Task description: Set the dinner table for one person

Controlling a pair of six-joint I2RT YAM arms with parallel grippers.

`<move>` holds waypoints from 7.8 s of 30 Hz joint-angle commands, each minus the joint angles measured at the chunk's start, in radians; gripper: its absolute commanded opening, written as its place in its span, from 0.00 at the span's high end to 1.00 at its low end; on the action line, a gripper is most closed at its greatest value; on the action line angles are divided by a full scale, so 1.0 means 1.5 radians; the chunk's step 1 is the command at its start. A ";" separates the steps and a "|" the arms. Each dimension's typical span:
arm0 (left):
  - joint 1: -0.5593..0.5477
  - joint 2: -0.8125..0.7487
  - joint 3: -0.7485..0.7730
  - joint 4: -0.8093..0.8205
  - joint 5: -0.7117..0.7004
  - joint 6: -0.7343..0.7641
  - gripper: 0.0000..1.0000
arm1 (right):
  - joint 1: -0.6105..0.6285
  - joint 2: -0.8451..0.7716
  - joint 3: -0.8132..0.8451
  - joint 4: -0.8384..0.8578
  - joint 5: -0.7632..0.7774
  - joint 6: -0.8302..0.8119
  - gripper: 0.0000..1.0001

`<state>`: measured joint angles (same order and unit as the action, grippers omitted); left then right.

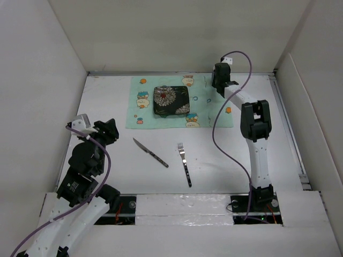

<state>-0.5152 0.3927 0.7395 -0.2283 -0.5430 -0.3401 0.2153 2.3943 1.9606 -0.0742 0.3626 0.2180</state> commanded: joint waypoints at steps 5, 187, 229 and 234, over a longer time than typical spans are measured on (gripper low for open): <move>0.001 0.005 -0.004 0.025 -0.004 0.009 0.57 | 0.002 -0.064 -0.009 0.053 0.050 0.049 0.85; -0.526 0.992 0.264 -0.289 -0.026 -0.745 0.68 | 0.176 -1.245 -0.903 0.011 -0.189 0.245 0.53; 0.102 1.068 0.668 -0.074 0.079 0.198 1.00 | 0.336 -1.016 -0.950 0.172 -0.122 0.223 0.55; 0.102 1.122 0.690 -0.061 0.086 0.208 1.00 | 0.336 -0.990 -0.942 0.172 -0.117 0.222 0.55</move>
<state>-0.3611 2.0949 1.7096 -0.3569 -0.4152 -0.0570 0.7105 0.8986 0.5217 0.1387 0.1661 0.5686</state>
